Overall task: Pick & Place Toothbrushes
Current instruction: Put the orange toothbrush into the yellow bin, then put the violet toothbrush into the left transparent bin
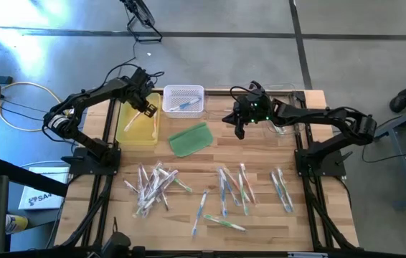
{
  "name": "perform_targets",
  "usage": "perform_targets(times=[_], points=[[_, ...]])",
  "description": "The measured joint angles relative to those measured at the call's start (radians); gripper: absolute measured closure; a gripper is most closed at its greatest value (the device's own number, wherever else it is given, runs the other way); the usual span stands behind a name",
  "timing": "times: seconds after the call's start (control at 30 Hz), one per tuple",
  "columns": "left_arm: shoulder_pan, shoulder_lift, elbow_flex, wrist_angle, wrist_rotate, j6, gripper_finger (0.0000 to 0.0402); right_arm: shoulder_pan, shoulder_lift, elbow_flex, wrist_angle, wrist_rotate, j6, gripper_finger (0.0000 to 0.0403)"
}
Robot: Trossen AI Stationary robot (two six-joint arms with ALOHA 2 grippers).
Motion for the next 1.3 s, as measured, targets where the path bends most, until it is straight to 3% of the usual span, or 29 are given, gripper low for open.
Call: perform_targets(times=[0.47,1.17,1.3], points=[[0.000,0.000,0.000,0.035,-0.016,-0.001,0.0309,0.000,0.000,0.000,0.000,0.000,-0.003,0.0401],[0.000,0.000,0.000,0.115,-0.006,-0.008,0.0304,0.000,0.000,0.000,0.000,0.000,-0.008,0.0401],[0.000,0.000,0.000,0.136,-0.070,0.058,0.0304,0.000,0.000,0.000,0.000,0.000,-0.008,0.0401]])
